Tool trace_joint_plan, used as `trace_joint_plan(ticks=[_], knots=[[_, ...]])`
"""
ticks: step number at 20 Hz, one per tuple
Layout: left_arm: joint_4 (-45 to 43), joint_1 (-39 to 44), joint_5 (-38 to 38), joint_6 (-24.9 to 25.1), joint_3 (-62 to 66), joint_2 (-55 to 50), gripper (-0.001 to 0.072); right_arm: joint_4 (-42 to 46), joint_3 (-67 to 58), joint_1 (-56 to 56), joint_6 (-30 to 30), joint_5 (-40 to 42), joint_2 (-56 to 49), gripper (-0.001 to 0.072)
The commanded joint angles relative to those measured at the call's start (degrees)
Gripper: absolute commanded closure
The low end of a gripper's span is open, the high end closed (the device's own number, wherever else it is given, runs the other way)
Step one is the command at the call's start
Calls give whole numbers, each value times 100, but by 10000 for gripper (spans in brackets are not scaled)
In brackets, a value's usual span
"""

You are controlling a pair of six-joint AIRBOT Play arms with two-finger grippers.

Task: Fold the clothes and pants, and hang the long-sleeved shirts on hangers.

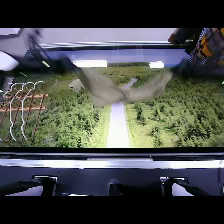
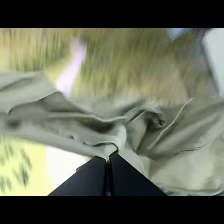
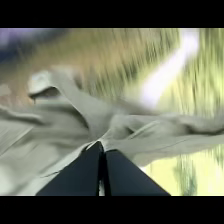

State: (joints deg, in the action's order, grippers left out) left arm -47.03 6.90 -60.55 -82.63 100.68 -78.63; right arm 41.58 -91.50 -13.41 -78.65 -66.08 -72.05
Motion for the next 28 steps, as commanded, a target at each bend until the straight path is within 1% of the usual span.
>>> trace_joint_plan(ticks=[1,3,5,7,8,11,13,15,17,20,23,25,28], knots=[[-168,-411,-24,20,1836,509,683,409,-2011,127,-439,684,522,671],[-175,-546,127,22,1932,1106,683,634,-2651,129,-476,682,955,671],[-343,-647,144,17,1698,1808,683,855,-2704,129,-481,675,1585,671],[-750,-656,146,-28,1467,2503,683,1231,-2704,129,-584,544,2135,671],[-1019,-656,144,-229,1403,2767,683,1506,-2704,129,-693,481,2391,670],[-1906,-656,144,-1113,1353,3366,683,2135,-2704,129,-1115,496,2879,670],[-2225,-656,144,-1377,1353,3541,683,2234,-2704,129,-1263,599,2968,670],[-2247,-656,118,-1563,1335,3528,683,2210,-2704,129,-1366,640,2894,670],[-2240,-654,26,-1801,1073,3434,683,2188,-2704,129,-1532,595,2614,669],[-2173,-643,-33,-1790,245,3102,683,1502,-2597,129,-1587,358,1770,669],[-2175,-643,378,-1768,-636,2328,683,608,-2468,129,-1537,-9,407,669],[-2153,-627,774,-1751,-940,1539,683,358,-2468,142,-1539,-118,-605,669],[-1814,-411,1329,-1025,-960,131,683,369,-2468,494,-1534,-11,-2081,669]])
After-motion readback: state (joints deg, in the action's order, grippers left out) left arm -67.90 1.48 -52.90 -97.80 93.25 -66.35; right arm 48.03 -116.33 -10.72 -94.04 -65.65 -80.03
